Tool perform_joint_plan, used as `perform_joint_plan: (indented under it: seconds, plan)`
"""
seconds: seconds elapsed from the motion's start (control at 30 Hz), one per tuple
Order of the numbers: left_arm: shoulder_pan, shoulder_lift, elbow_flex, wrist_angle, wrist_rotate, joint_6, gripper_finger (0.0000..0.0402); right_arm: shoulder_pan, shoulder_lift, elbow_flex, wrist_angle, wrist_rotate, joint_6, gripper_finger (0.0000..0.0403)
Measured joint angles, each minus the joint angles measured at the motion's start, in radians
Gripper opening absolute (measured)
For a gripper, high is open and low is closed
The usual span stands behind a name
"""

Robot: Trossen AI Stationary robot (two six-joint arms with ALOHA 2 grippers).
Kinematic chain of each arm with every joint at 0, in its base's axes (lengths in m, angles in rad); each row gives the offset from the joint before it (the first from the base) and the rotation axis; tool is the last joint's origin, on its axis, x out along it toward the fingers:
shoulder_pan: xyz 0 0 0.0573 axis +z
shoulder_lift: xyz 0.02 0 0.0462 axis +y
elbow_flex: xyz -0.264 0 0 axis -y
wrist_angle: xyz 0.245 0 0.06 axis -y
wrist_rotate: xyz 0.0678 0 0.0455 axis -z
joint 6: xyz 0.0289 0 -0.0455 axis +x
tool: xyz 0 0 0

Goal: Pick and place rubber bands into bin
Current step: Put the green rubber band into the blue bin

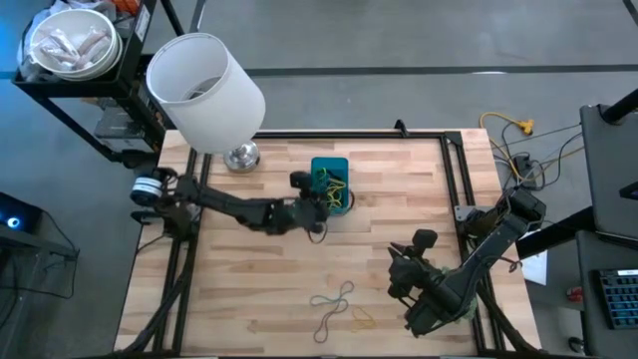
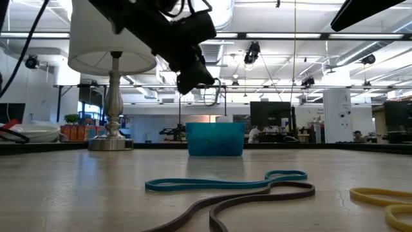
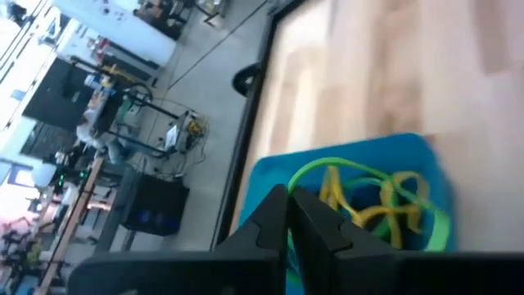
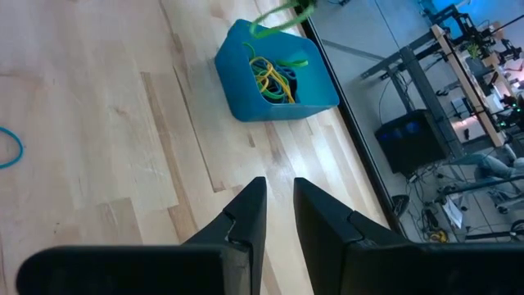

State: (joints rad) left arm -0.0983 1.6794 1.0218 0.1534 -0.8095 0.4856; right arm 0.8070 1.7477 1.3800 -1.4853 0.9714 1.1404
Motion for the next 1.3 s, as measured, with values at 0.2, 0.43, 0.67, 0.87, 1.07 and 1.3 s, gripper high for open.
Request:
perform_joint_plan:
  seconds: [0.2,0.43,0.67,0.87,1.07,1.3]
  plan:
    - [0.08,0.001,0.004,0.027,0.054,0.0,0.0,0.0,0.0,0.0,0.0,0.0,0.0,0.0059]
    - [0.134,0.017,-0.002,0.051,0.132,-0.008,0.0,0.0,0.0,0.0,0.0,0.0,0.0,0.0059]
    - [0.157,0.037,-0.002,0.052,0.137,-0.008,0.0,0.0,0.0,0.0,0.0,0.0,0.0,0.0059]
    - [0.171,0.037,-0.006,0.039,0.21,-0.035,0.0,0.0,0.0,0.0,0.0,0.0,0.0,0.0059]
    - [0.184,0.037,-0.011,0.039,0.214,-0.034,0.0,0.0,0.0,0.0,0.0,0.0,0.0,0.0059]
    - [0.19,0.037,-0.014,0.039,0.213,-0.035,0.0,0.0,0.0,0.0,0.001,0.0,0.001,0.0059]
